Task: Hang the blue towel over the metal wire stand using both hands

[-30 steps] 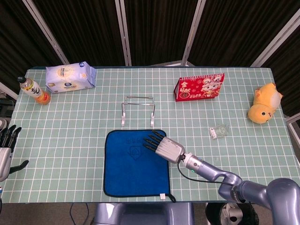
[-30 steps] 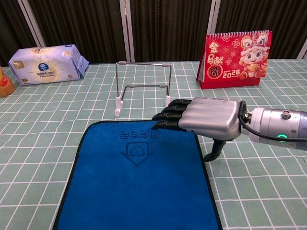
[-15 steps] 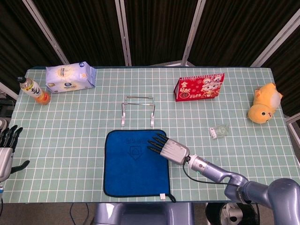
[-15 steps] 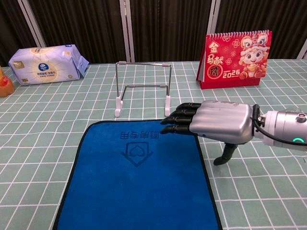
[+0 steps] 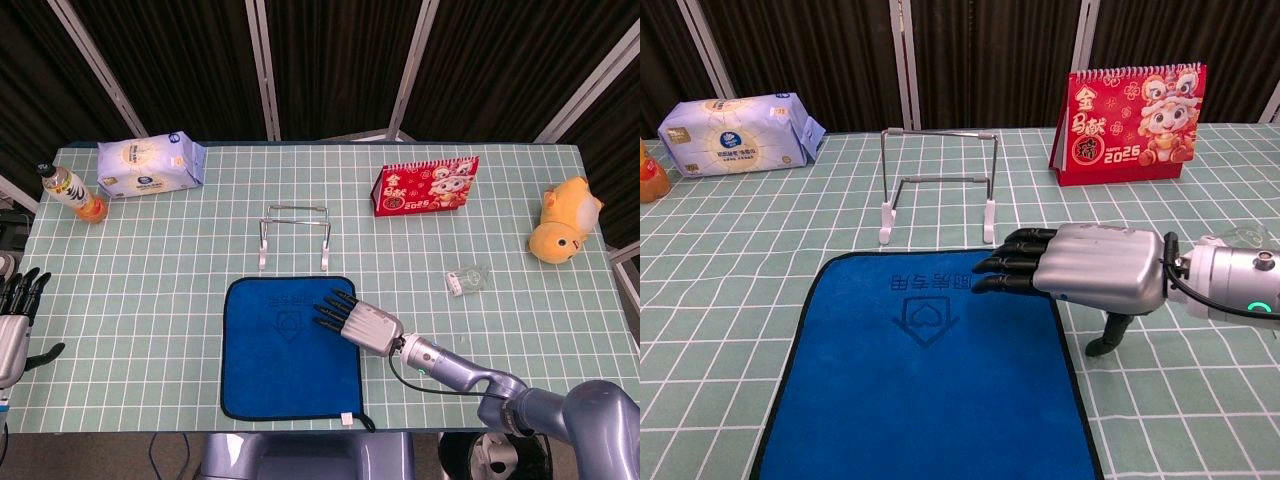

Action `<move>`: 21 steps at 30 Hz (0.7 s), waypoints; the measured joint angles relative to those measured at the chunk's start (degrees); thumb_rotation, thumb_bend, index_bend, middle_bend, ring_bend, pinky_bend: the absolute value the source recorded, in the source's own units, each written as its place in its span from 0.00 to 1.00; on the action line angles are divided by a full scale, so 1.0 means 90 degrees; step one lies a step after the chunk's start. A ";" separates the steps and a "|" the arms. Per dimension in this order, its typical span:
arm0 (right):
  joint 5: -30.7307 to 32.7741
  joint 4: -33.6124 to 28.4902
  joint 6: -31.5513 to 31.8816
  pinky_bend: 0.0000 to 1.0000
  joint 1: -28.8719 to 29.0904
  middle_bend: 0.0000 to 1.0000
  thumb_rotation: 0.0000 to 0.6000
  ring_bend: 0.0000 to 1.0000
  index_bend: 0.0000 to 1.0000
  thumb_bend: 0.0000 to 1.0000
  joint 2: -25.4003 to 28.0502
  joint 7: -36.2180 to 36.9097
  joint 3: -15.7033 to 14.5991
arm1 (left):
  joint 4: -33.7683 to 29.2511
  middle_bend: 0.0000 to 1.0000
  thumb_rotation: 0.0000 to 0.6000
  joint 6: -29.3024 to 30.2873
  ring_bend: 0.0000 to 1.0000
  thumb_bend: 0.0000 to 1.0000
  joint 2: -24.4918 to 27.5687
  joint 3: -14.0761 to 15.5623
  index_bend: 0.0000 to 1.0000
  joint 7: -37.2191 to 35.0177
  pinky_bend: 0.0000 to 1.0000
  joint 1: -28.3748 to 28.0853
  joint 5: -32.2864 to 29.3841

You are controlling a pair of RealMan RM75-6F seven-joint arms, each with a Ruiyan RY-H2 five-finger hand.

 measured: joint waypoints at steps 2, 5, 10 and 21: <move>0.0014 0.0021 0.0018 0.00 0.0026 0.00 1.00 0.00 0.00 0.00 -0.0058 0.0028 0.0002 | 0.0005 0.00 1.00 -0.0007 0.00 0.00 0.0002 -0.0009 0.00 -0.0014 0.00 -0.0003 -0.0015; 0.0030 0.0018 0.0040 0.00 0.0072 0.00 1.00 0.00 0.00 0.00 -0.0130 0.0020 0.0013 | 0.0012 0.00 1.00 -0.0019 0.00 0.00 0.0006 -0.0009 0.00 -0.0028 0.00 -0.0008 -0.0018; 0.0077 -0.0015 0.0059 0.00 0.0117 0.00 1.00 0.00 0.00 0.00 -0.0178 -0.0064 0.0051 | 0.0017 0.00 1.00 -0.0017 0.00 0.00 0.0012 -0.0013 0.00 -0.0047 0.00 -0.0008 -0.0024; 0.0205 -0.0151 0.0039 0.00 0.0198 0.00 1.00 0.00 0.00 0.00 -0.0122 -0.0312 0.0106 | 0.0023 0.00 1.00 -0.0022 0.00 0.00 0.0030 -0.0015 0.00 -0.0083 0.00 -0.0010 -0.0032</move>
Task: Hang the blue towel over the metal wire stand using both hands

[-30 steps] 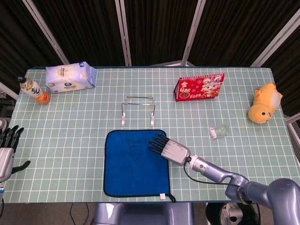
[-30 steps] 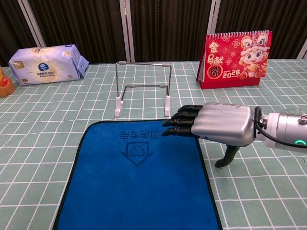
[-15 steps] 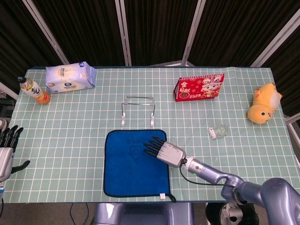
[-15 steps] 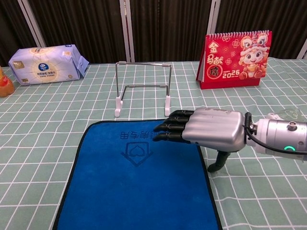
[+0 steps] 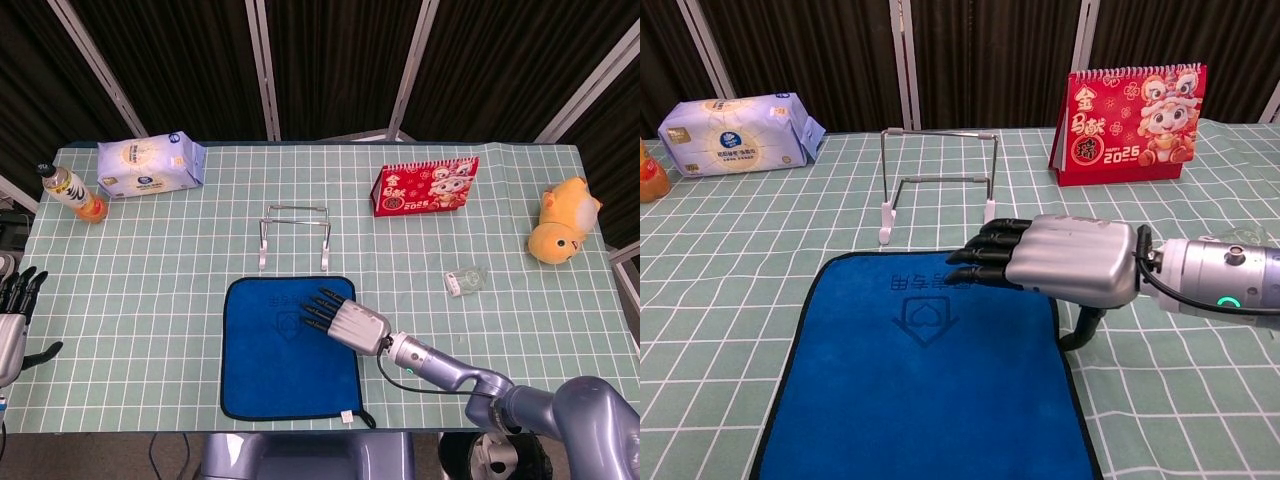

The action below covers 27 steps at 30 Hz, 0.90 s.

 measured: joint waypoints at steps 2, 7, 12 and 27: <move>0.0023 -0.0031 0.0000 0.00 0.0005 0.00 1.00 0.00 0.00 0.00 0.0019 0.0005 -0.0003 | 0.0002 0.00 1.00 -0.0005 0.00 0.00 -0.0006 0.0000 0.00 0.0007 0.00 -0.0005 -0.0001; 0.0058 -0.0090 0.0012 0.00 0.0032 0.00 1.00 0.00 0.00 0.00 0.0023 0.0013 0.0013 | -0.0005 0.00 1.00 -0.0011 0.00 0.00 -0.0014 0.0003 0.00 0.0030 0.00 -0.0010 0.0000; 0.0084 -0.0144 0.0042 0.00 0.0073 0.00 1.00 0.00 0.00 0.00 0.0012 -0.0010 0.0079 | -0.0010 0.00 1.00 -0.0013 0.00 0.00 -0.0019 0.0002 0.00 0.0045 0.00 -0.0012 -0.0007; 0.0253 -0.0449 -0.0009 0.00 0.0136 0.00 1.00 0.00 0.46 0.41 0.0022 0.0005 0.0133 | -0.0017 0.00 1.00 -0.0016 0.00 0.00 -0.0008 0.0007 0.00 0.0027 0.00 -0.0016 0.0000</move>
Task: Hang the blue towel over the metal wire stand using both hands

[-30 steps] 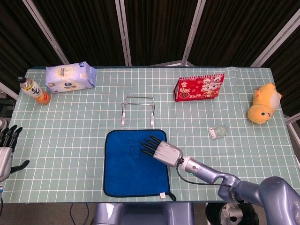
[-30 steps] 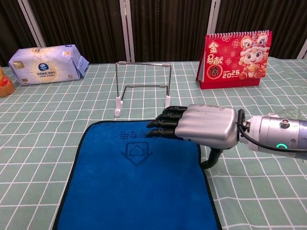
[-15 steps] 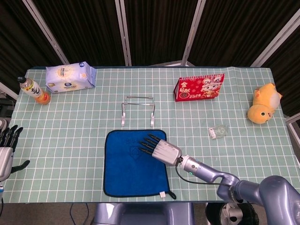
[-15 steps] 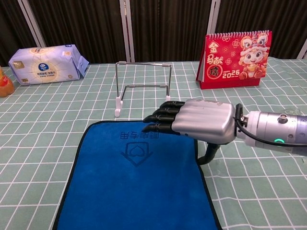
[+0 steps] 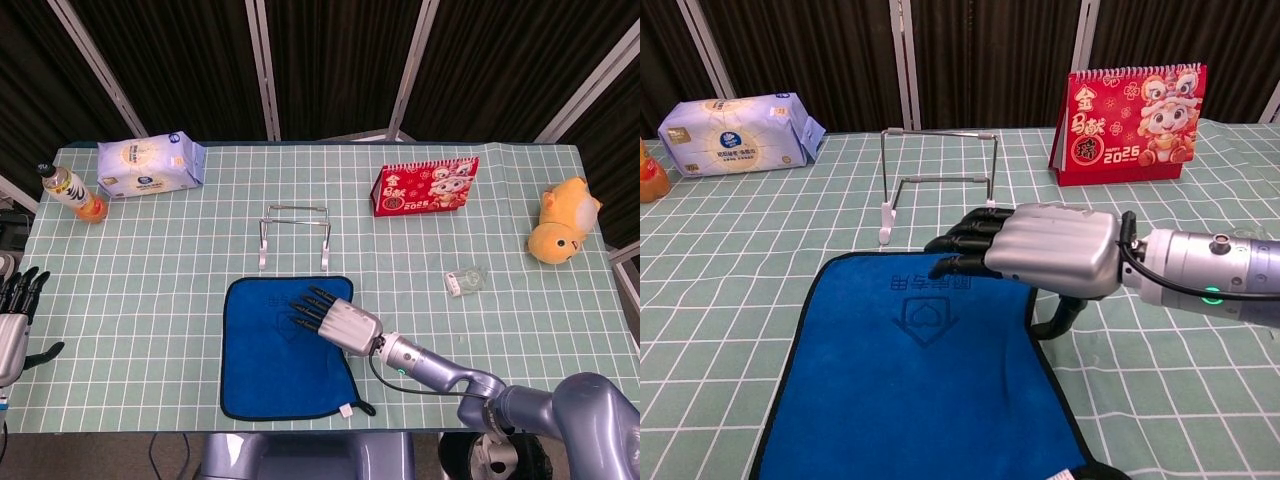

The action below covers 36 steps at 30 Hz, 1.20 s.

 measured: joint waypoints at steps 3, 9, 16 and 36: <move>-0.0015 0.0068 0.0067 0.00 -0.0009 0.00 1.00 0.00 0.60 0.49 -0.0060 0.0087 -0.0025 | 0.0001 0.00 1.00 0.0006 0.00 0.00 0.0003 -0.0001 0.00 -0.0006 0.00 0.0003 -0.0002; -0.0024 0.0239 0.0196 0.00 -0.0048 0.00 1.00 0.00 0.65 0.51 -0.0169 0.0453 -0.0081 | 0.0008 0.00 1.00 -0.0022 0.00 0.00 -0.0003 0.0002 0.00 0.0001 0.00 -0.0006 -0.0017; -0.0031 0.0377 0.0333 0.00 -0.0068 0.00 1.00 0.00 0.65 0.52 -0.0227 0.0655 -0.0110 | 0.0010 0.00 1.00 -0.0038 0.00 0.00 -0.0013 0.0006 0.00 0.0012 0.00 -0.0014 -0.0021; 0.0108 0.0103 0.0387 0.00 -0.0131 0.00 1.00 0.00 0.66 0.50 -0.0019 0.0560 -0.0073 | 0.1637 0.00 1.00 -0.0567 0.00 0.03 -0.0475 0.0332 0.42 -0.1121 0.00 -0.1345 0.2422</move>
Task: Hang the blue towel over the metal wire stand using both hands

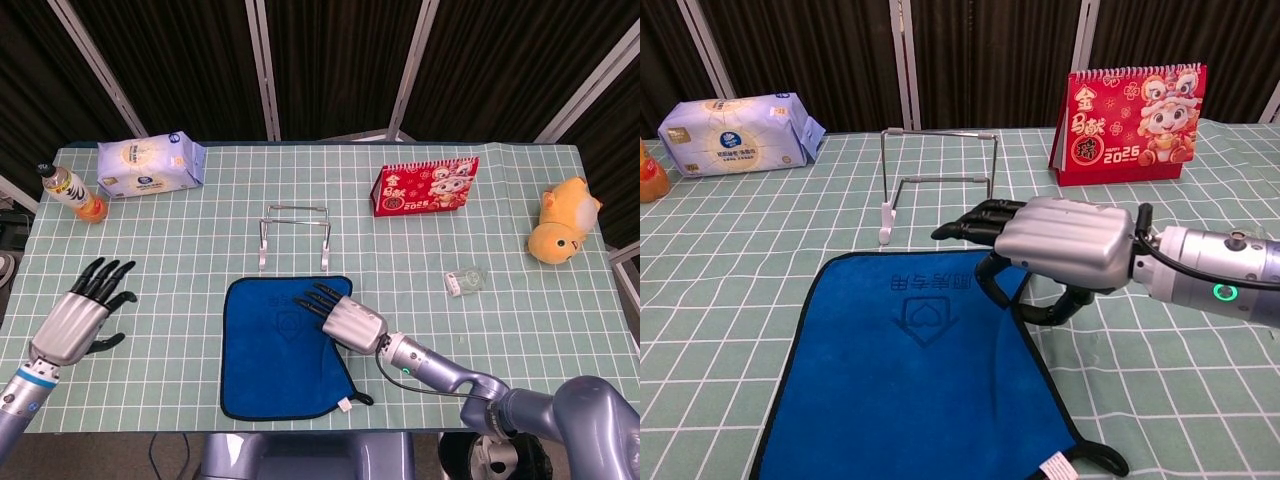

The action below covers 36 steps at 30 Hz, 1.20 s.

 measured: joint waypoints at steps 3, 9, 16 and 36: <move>0.0049 -0.0065 -0.0035 0.00 -0.0006 0.00 1.00 0.00 0.66 0.50 0.0048 -0.0036 0.0022 | 0.0804 0.00 1.00 -0.0029 0.00 0.07 -0.0457 0.0076 0.45 -0.0025 0.00 -0.0416 0.0564; 0.0168 -0.0142 -0.0128 0.00 0.0005 0.01 1.00 0.00 0.66 0.50 0.0112 -0.0061 0.0095 | 0.1939 0.00 1.00 -0.0024 0.00 0.13 -0.1484 0.0277 0.46 -0.0131 0.00 -0.1170 0.1216; 0.0190 -0.0150 -0.0154 0.00 0.0029 0.01 1.00 0.00 0.66 0.50 0.0133 -0.0064 0.0127 | 0.2449 0.00 1.00 -0.0293 0.00 0.14 -0.2025 0.0478 0.46 -0.0278 0.00 -0.1551 0.1283; 0.0287 -0.0250 -0.0275 0.00 0.0039 0.01 1.00 0.00 0.66 0.50 0.0227 -0.0228 0.0159 | 0.3266 0.00 1.00 -0.0626 0.00 0.14 -0.2883 0.0866 0.46 -0.0576 0.00 -0.1993 0.1002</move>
